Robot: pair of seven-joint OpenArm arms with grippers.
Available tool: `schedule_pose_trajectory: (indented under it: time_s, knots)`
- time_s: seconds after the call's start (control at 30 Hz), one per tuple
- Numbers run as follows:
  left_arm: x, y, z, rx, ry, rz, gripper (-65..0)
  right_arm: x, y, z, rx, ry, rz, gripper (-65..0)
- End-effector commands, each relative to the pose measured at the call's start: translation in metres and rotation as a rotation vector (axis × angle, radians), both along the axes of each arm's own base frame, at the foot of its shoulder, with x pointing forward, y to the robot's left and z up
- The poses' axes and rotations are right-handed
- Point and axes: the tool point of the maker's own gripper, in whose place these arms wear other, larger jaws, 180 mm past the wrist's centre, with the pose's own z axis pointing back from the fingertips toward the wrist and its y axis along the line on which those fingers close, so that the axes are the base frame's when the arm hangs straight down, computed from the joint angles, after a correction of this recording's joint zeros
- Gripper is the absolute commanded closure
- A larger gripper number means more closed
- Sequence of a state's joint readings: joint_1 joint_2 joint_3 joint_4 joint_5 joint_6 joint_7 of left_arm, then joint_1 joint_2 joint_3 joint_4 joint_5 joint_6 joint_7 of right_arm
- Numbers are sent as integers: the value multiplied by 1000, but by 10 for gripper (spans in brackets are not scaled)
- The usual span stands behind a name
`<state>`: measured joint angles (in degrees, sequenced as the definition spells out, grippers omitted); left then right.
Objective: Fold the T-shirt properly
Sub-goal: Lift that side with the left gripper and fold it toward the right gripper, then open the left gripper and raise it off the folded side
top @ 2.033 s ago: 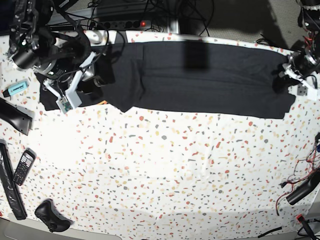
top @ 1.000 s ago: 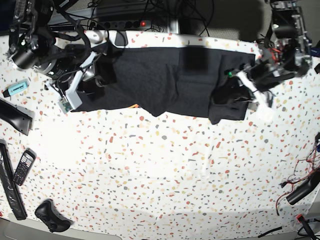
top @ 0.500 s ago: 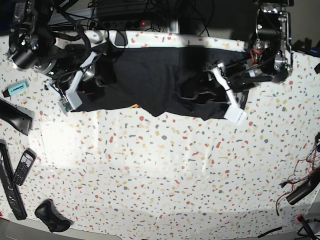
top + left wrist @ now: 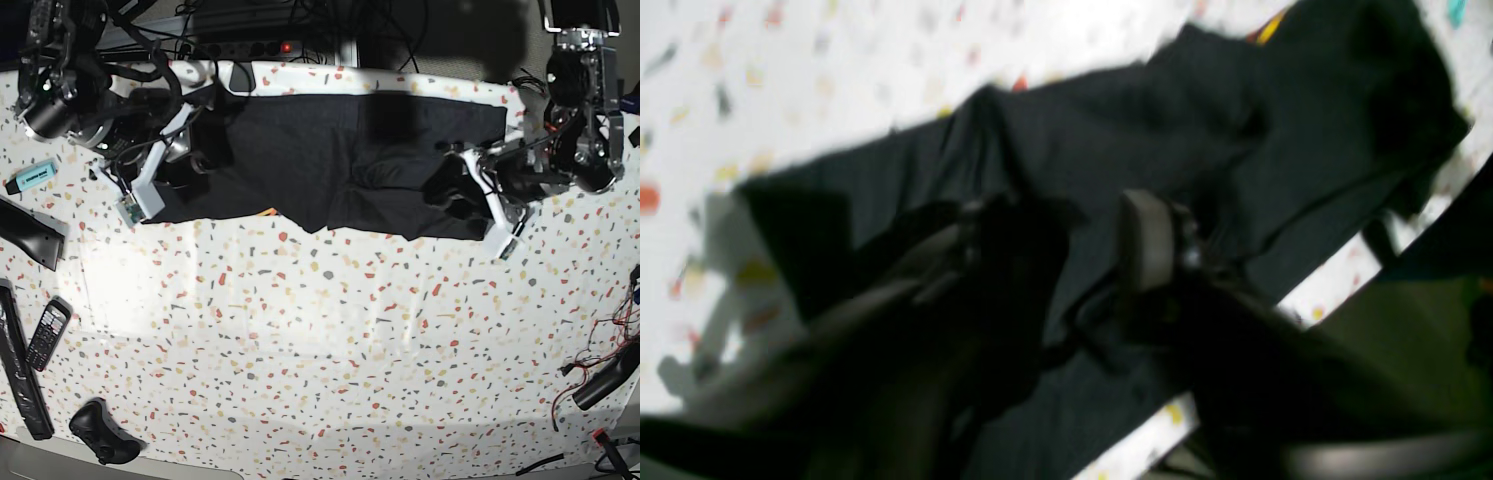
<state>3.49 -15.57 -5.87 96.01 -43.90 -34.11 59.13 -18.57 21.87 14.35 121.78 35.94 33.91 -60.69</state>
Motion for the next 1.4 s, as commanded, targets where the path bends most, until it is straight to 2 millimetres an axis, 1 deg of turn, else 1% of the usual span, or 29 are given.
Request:
schedule_pose_trajectory:
  time_s: [0.0, 0.03, 0.13, 0.2, 0.33, 0.43, 0.6, 0.7, 0.8, 0.93, 1.07, 1.13, 1.2, 1.27, 1.37]
  knots:
    - [1, -4, 10, -15, -41, -27, -44, 5, 2, 11, 8, -46, 9, -254]
    - [-3, -5, 7, -16, -37, -40, 0, 5, 1, 11, 8, -46, 9, -254]
    - [-13, -7, -1, -12, -13, -40, 0, 5, 2, 11, 8, -46, 9, -254]
    - [-14, -8, -6, 6, -14, -29, 0, 5, 1, 11, 8, -46, 9, -254]
    - [-7, -15, -10, 31, -57, 8, 0, 5, 1, 11, 8, -44, 9, -254]
    - [1, -26, -7, 31, -104, 14, 0, 5, 1, 11, 8, -44, 9, -254]
    - [9, -44, -11, 106, -132, -15, 0, 4, 1, 10, 5, -41, 9, -254]
    - [21, -59, -2, 106, -195, -3, 0, 4, 1, 10, 5, -41, 9, -254]
    - [35, -72, 10, 101, -258, 13, 0, 4, 1, 10, 5, -41, 9, -254]
    - [48, -90, 25, 96, -299, 3, 0, 4, 1, 10, 4, -41, 9, -254]
    - [60, -104, 47, 37, -393, -7, 0, 4, 1, 10, 5, -41, 9, -254]
    - [65, -105, 57, 12, -433, 3, 0, 4, 1, 10, 4, -41, 9, -254]
    - [68, -99, 53, 49, -422, 9, 0, 4, 1, 10, 4, -41, 9, -254]
    - [69, -82, 40, 125, -371, 45, 0, 5, 1, 10, 4, -41, 9, -254]
    - [64, -47, 17, 248, -280, 96, 0, 5, 1, 10, 5, -42, 9, -254]
